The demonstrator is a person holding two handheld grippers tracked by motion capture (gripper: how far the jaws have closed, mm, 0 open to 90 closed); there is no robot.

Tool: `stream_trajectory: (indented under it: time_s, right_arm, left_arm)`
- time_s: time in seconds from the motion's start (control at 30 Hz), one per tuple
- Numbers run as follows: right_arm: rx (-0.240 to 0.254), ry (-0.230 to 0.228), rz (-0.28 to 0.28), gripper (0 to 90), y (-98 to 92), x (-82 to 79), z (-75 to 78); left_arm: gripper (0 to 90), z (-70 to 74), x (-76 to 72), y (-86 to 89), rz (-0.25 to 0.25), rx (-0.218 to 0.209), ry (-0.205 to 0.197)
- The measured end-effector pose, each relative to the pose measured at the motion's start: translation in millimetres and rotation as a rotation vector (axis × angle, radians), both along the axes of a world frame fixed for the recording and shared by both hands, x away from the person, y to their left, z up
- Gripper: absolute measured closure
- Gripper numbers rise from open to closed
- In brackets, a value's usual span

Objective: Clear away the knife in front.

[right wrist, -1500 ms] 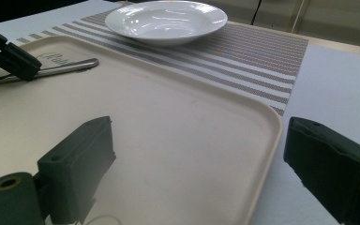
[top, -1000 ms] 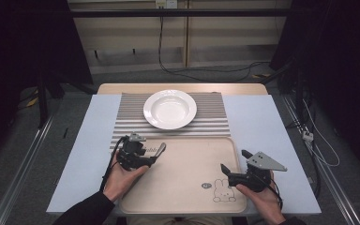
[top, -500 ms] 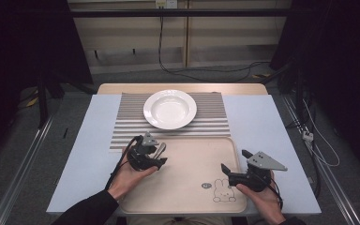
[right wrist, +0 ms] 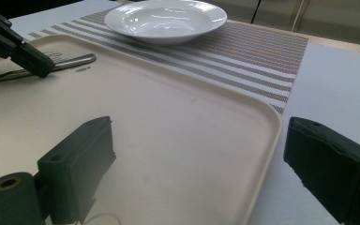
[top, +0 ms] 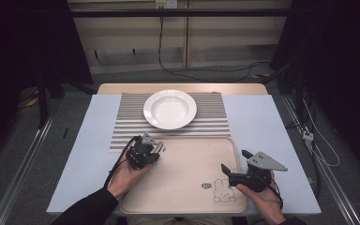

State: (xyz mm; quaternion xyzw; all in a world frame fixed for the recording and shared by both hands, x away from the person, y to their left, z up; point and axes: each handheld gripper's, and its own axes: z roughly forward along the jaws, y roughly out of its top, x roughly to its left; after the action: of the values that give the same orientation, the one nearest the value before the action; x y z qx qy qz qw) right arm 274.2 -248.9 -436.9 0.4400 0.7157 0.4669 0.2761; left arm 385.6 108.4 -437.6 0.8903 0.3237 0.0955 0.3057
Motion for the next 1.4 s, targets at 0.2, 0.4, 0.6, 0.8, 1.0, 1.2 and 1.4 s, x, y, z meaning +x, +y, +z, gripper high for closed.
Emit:
stream_trajectory:
  time_s: [0.2,0.4,0.6,0.8,1.0,1.2,1.4]
  right_arm:
    - [0.004,-0.002,0.004,8.7,-0.8,-0.6,0.2]
    - [0.001,0.0,0.002,8.7,-0.8,-0.9,-0.2]
    - [0.005,0.0,-0.005,8.7,-2.8,-1.4,-0.3]
    - [0.002,-0.002,-0.003,8.7,-3.2,-1.3,-0.4]
    - [-0.001,-0.001,-0.01,8.7,-2.9,-2.0,0.0]
    - [-0.012,-0.003,-0.017,8.7,-1.3,-2.6,0.8]
    - [-0.007,-0.001,-0.018,8.7,-1.3,-0.8,0.5]
  left_arm:
    - [90.0,0.9,1.0,9.2,0.021,0.001,0.01]
    - [90.0,0.8,-1.1,15.8,0.039,0.011,0.002]
    - [90.0,1.5,1.9,22.6,0.067,0.004,0.022]
    - [90.0,2.2,2.5,25.0,0.068,0.012,0.027]
    - [90.0,2.4,2.6,30.5,0.074,0.012,0.028]
    - [90.0,3.0,2.5,35.3,0.081,0.023,0.025]
    - [90.0,1.8,4.1,42.8,0.114,-0.005,0.033]
